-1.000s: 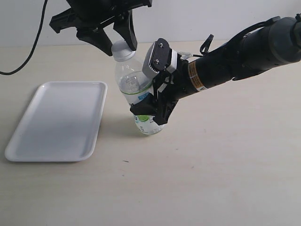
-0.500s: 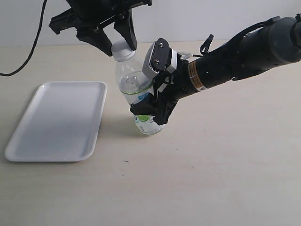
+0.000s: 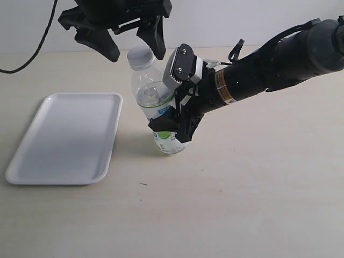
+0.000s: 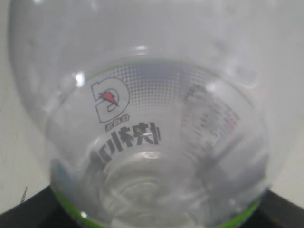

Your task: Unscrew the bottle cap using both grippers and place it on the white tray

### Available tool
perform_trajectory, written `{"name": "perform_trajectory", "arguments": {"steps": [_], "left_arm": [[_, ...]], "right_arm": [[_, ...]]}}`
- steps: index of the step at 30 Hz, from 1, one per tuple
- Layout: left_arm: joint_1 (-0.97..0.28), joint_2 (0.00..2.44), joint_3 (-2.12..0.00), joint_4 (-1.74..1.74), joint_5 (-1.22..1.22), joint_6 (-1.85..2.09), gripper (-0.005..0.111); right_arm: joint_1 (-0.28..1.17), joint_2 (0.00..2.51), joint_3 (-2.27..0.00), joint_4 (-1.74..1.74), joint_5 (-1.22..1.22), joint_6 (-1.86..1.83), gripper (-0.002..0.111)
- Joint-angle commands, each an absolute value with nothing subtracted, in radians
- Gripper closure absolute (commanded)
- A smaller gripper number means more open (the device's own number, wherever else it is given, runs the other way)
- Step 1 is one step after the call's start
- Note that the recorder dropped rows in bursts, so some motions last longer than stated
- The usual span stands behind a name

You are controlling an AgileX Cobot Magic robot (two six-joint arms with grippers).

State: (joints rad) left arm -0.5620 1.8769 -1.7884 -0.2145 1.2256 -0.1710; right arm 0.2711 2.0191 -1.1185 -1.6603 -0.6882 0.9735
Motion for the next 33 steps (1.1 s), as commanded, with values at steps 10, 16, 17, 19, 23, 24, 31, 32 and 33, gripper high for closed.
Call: {"name": "perform_trajectory", "arguments": {"steps": [10, 16, 17, 19, 23, 24, 31, 32, 33], "left_arm": [[-0.558, 1.868, -1.794, -0.187, 1.221, 0.130, 0.027], [-0.558, 1.868, -1.794, -0.213, 1.221, 0.255, 0.027], [-0.558, 1.868, -1.794, -0.213, 1.221, 0.276, 0.027], [-0.558, 1.868, -1.794, -0.213, 1.221, 0.327, 0.027], [-0.558, 1.868, -1.794, -0.213, 1.221, 0.434, 0.027], [-0.558, 1.868, -1.794, -0.213, 1.221, 0.457, 0.027], [-0.558, 1.868, -1.794, -0.213, 1.221, 0.555, 0.030], [-0.558, 1.868, -1.794, -0.213, 1.221, 0.571, 0.030], [-0.558, 1.868, -1.794, -0.213, 1.221, 0.572, 0.031]], "right_arm": [[0.267, 2.022, -1.114, -1.681, -0.679, 0.972, 0.108], [0.267, 2.022, -1.114, -1.681, -0.679, 0.972, 0.108], [0.267, 2.022, -1.114, -1.681, -0.679, 0.972, 0.108], [0.267, 2.022, -1.114, -1.681, -0.679, 0.972, 0.108], [0.267, 2.022, -1.114, -1.681, -0.679, 0.972, 0.108], [0.267, 2.022, -1.114, -1.681, -0.679, 0.974, 0.108], [0.267, 2.022, -1.114, -1.681, -0.679, 0.971, 0.108], [0.267, 2.022, -1.114, -1.681, -0.679, 0.971, 0.108], [0.267, 2.022, -1.114, -1.681, -0.679, 0.971, 0.108]]}}
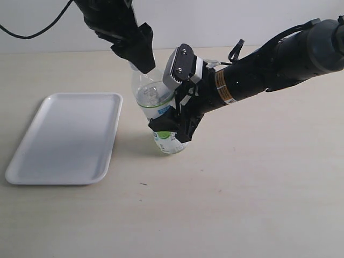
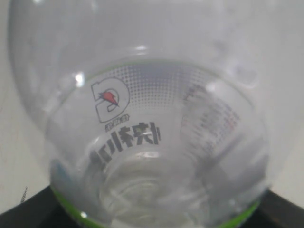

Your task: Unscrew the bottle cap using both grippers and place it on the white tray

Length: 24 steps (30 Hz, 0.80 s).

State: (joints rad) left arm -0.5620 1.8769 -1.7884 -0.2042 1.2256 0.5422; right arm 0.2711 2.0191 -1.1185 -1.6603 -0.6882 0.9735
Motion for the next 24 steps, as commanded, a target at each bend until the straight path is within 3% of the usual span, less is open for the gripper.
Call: {"name": "perform_trajectory", "arguments": {"steps": [1, 12, 17, 24], "left_arm": [[-0.558, 1.868, -1.794, -0.213, 1.221, 0.575, 0.031], [-0.558, 1.876, -1.794, -0.223, 1.221, 0.647, 0.033], [-0.558, 1.876, -1.794, -0.223, 1.221, 0.650, 0.065], [-0.558, 1.876, -1.794, -0.223, 1.221, 0.650, 0.093]], "right_arm": [[0.267, 2.022, -1.114, -1.681, -0.679, 0.971, 0.108], [0.267, 2.022, -1.114, -1.681, -0.679, 0.971, 0.108], [0.267, 2.022, -1.114, -1.681, -0.679, 0.971, 0.108], [0.267, 2.022, -1.114, -1.681, -0.679, 0.971, 0.108]]}}
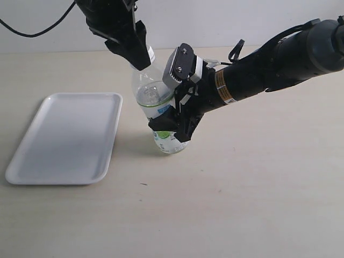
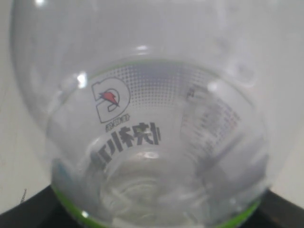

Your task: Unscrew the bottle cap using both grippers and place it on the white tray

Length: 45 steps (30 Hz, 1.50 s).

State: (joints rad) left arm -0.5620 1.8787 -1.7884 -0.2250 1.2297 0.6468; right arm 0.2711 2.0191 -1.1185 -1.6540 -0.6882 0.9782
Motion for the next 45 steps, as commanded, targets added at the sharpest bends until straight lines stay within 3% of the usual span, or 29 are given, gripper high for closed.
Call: {"name": "perform_trajectory", "arguments": {"steps": [1, 3, 45], "left_arm": [[-0.558, 1.876, -1.794, -0.223, 1.221, 0.650, 0.098], [-0.558, 1.876, -1.794, -0.223, 1.221, 0.650, 0.107], [-0.558, 1.870, -1.794, -0.340, 1.221, -0.365, 0.107]], "right_arm": [[0.267, 2.022, -1.114, -1.681, -0.679, 0.971, 0.108], [0.267, 2.022, -1.114, -1.681, -0.679, 0.971, 0.108], [0.267, 2.022, -1.114, -1.681, -0.674, 0.971, 0.108]]}}
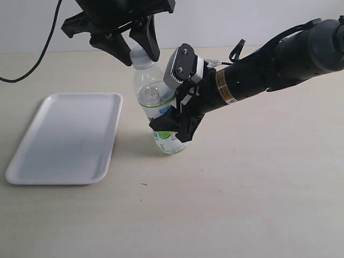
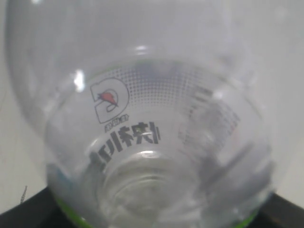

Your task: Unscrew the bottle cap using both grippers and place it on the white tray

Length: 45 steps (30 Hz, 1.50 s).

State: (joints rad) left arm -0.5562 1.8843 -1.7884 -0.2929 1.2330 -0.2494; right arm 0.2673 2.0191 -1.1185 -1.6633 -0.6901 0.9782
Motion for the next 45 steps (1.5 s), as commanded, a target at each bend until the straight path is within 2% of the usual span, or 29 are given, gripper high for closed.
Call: {"name": "perform_trajectory", "arguments": {"steps": [1, 13, 14, 17, 22, 25, 28, 37, 45], "left_arm": [[-0.558, 1.870, -1.794, -0.317, 1.221, -0.413, 0.107], [-0.560, 1.868, -1.794, -0.261, 1.221, -0.555, 0.107], [-0.560, 1.868, -1.794, -0.253, 1.221, -0.555, 0.104], [-0.560, 1.868, -1.794, -0.251, 1.221, -0.553, 0.090], [-0.560, 1.868, -1.794, -0.251, 1.221, -0.551, 0.055], [-0.560, 1.868, -1.794, -0.253, 1.221, -0.515, 0.040], [-0.560, 1.868, -1.794, -0.253, 1.221, -0.468, 0.030], [-0.560, 1.868, -1.794, -0.212, 1.221, -0.205, 0.027], [-0.560, 1.868, -1.794, -0.196, 1.221, 0.217, 0.028]], "right_arm": [[0.267, 2.022, -1.114, -1.681, -0.674, 0.971, 0.108], [0.267, 2.022, -1.114, -1.681, -0.674, 0.971, 0.108], [0.267, 2.022, -1.114, -1.681, -0.674, 0.971, 0.108], [0.267, 2.022, -1.114, -1.681, -0.674, 0.971, 0.108], [0.267, 2.022, -1.114, -1.681, -0.674, 0.971, 0.108], [0.267, 2.022, -1.114, -1.681, -0.674, 0.973, 0.108], [0.267, 2.022, -1.114, -1.681, -0.674, 0.973, 0.108], [0.267, 2.022, -1.114, -1.681, -0.674, 0.973, 0.108], [0.267, 2.022, -1.114, -1.683, -0.674, 0.973, 0.108]]}}
